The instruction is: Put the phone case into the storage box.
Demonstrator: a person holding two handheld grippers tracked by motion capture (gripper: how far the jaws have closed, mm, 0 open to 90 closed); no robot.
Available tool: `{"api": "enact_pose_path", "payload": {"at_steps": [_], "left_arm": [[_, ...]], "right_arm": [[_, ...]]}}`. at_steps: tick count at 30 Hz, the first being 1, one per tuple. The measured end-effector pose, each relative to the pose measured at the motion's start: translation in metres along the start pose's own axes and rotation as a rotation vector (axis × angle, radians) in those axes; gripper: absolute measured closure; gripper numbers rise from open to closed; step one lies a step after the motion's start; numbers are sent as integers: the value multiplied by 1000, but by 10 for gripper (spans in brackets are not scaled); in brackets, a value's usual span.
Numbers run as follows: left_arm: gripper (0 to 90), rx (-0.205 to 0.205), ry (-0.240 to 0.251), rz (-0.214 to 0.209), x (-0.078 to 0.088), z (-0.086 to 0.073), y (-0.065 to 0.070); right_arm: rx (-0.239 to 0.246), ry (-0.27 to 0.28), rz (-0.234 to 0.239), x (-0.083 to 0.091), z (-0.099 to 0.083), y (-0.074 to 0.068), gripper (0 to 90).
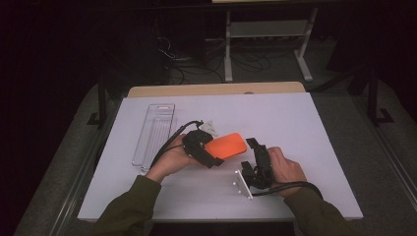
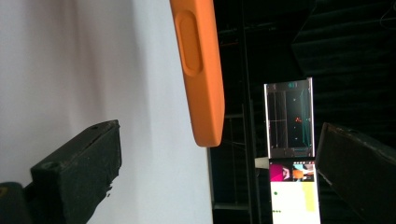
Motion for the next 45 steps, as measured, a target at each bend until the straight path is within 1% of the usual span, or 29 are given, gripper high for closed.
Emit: {"api": "enact_pose_path", "payload": {"at_steps": [3, 5, 7, 8, 12, 14, 15, 18, 19, 27, 28, 29, 31, 32, 33, 36, 37, 38, 40, 42, 45], "left_arm": [[154, 0, 1, 0, 0, 0, 0], [154, -10, -2, 0, 0, 0, 0], [154, 4, 9, 0, -1, 1, 1], [154, 1, 5, -2, -1, 1, 1], [154, -1, 8, -1, -1, 2, 2], [154, -15, -4, 0, 0, 1, 1], [154, -5, 4, -1, 0, 1, 2], [154, -15, 2, -1, 0, 1, 2], [154, -17, -1, 0, 1, 1, 2], [154, -15, -7, -2, 0, 0, 2], [154, -30, -19, 0, 1, 0, 1], [154, -20, -9, -2, 0, 0, 1], [154, -26, -14, 0, 0, 0, 1], [154, -18, -7, -1, -1, 0, 2], [154, 5, 14, -3, -2, 2, 3], [154, 5, 8, -7, -2, 1, 4], [154, 6, 8, -6, -1, 1, 4], [154, 6, 9, -6, -1, 1, 4], [154, -10, -7, -4, 0, 0, 3], [154, -7, -1, -6, 0, 1, 3], [154, -10, -5, -6, 0, 0, 3]], "right_arm": [[7, 6, 1, -1, 1, 0, 0], [5, 8, -1, -1, 3, 0, 0], [13, 13, -2, -1, 5, 0, 0], [10, 16, -2, -2, 6, 0, 0], [21, 30, -11, -2, 10, 2, 0], [41, 34, -12, -3, 12, 3, 0], [34, 36, -9, -3, 13, 2, 0], [40, 50, -6, -6, 19, 1, 0], [36, 51, -14, -6, 21, 1, 1], [55, 72, -23, -12, 31, 1, 1], [59, 75, -25, -13, 32, 1, 1], [55, 79, -27, -14, 32, 1, 1], [66, 82, -37, -16, 34, 1, 1], [47, 85, -46, -17, 36, 0, 1], [93, 77, -23, -17, 35, 0, 1], [101, 78, -23, -18, 37, -1, 2], [83, 73, -24, -18, 37, -3, 3], [105, 79, -25, -18, 37, -2, 6], [105, 79, -27, -17, 37, -2, 17], [109, 80, -34, -17, 38, -1, 33], [114, 79, -39, -16, 38, -2, 58]]}}
Point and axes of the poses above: each handheld gripper's, and its own axes: x roughly backward along the jaws, z roughly out of its top, y roughly to its right, the point moved 7 cm from there along -x, roughly forward along the jaws, and after that the axes turned 2 degrees about -y, right-handed, at the moved point
